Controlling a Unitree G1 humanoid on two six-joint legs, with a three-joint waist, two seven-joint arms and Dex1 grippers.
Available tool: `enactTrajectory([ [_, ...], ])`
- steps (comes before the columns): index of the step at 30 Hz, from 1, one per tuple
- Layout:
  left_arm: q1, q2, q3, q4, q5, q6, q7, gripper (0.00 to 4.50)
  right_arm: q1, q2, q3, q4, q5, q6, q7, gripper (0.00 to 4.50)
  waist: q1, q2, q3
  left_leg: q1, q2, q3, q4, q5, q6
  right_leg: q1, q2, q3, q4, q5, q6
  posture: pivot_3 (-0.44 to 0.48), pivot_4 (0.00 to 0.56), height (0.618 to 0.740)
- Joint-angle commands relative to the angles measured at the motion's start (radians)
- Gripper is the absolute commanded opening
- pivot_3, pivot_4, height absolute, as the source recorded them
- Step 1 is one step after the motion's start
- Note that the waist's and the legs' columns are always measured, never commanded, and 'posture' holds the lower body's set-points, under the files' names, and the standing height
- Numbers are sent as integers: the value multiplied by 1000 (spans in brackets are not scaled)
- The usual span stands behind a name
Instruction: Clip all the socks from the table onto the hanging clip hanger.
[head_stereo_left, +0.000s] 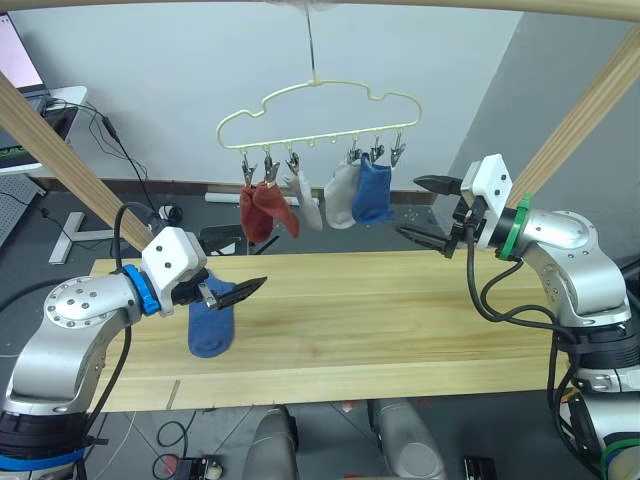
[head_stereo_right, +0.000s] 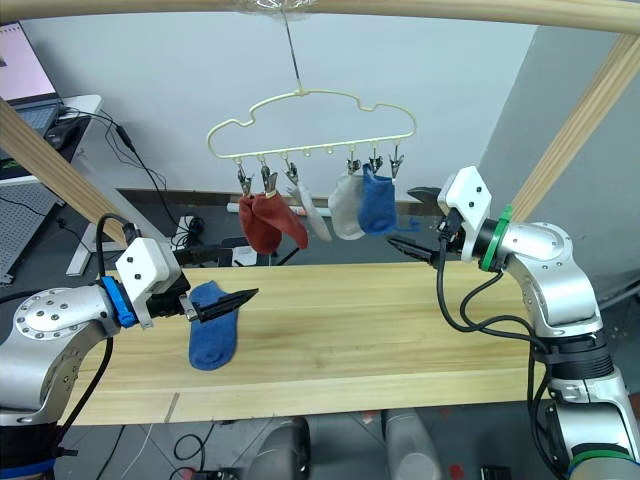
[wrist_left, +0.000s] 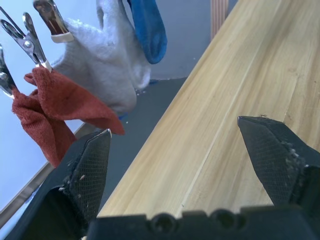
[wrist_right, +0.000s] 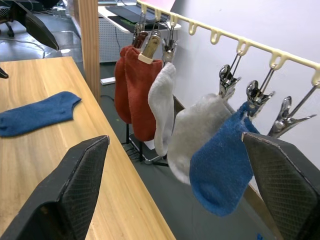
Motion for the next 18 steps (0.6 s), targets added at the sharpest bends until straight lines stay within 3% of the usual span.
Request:
enactTrajectory([
  [1,14,-4,36,-20,-4,-19,9,4500,13,3,-22,-15,3,-40,-2,4454,-3,1,-10,0,0,0,0,0,0,0,0,0,0,0,0,-190,123,740],
  [9,55,-24,41,-20,20,-44,43,4500,87,-8,-14,-55,26,-81,47,4454,-9,3,-61,2,0,-1,0,0,0,3,1,0,0,0,0,-172,62,740],
  [12,69,-29,44,-23,24,-49,53,4500,101,-5,-16,-57,22,-86,46,4454,-9,3,-74,14,0,0,-1,0,0,15,1,0,-2,0,0,-170,58,740],
  [18,98,-40,46,-29,27,-56,70,4500,134,-1,-14,-78,27,-77,47,4454,-9,5,-107,18,4,-1,0,2,1,16,5,1,-2,0,1,-162,44,740],
])
